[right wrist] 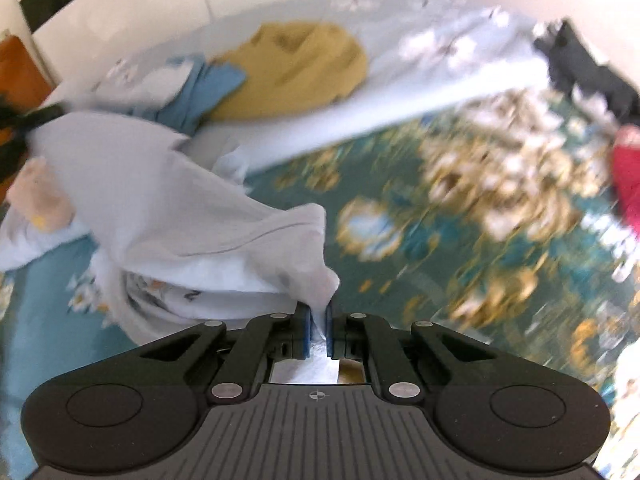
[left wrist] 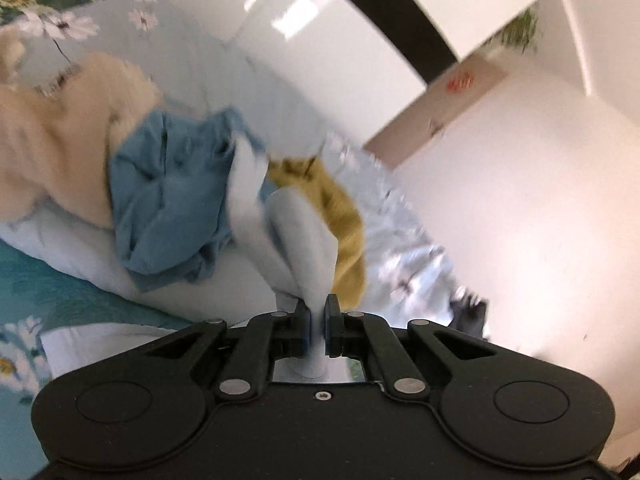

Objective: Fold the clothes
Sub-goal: 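Lift the T-shirt high with both grippers to shake it out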

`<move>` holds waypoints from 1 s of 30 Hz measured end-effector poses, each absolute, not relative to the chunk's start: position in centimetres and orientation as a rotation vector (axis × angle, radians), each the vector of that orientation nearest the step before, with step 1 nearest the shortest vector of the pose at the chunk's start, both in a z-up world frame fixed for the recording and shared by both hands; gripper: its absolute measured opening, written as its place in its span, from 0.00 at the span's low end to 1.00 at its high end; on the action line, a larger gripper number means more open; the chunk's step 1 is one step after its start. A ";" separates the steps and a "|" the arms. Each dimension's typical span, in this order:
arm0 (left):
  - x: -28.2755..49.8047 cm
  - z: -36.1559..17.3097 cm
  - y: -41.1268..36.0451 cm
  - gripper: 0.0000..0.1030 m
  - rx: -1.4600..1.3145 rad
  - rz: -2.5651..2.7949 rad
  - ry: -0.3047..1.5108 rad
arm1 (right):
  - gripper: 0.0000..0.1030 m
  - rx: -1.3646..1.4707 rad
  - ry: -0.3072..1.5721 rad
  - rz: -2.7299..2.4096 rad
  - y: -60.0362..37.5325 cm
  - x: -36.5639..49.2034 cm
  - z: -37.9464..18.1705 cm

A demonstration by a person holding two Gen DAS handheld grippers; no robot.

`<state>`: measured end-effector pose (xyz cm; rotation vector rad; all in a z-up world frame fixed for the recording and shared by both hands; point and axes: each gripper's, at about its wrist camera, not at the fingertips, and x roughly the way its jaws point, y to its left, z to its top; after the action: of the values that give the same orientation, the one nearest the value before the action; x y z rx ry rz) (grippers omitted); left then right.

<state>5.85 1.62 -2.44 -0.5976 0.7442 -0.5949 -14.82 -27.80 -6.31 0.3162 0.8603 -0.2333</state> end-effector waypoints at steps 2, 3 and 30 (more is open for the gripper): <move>3.4 -0.3 2.4 0.03 -0.604 -0.580 0.710 | 0.05 0.290 0.812 -0.233 -29.1 -15.4 -4.4; 2.0 0.7 2.7 0.03 -0.606 -0.572 0.694 | 0.05 0.276 0.784 -0.227 -29.7 -15.5 -3.5; -31.4 23.6 1.0 0.04 -0.506 -0.400 0.233 | 0.05 -0.063 0.140 0.117 -37.5 -30.2 20.0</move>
<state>-31.36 0.99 23.60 -0.5063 0.2334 -0.3996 -30.23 -37.54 19.96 -0.0632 0.1401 0.1167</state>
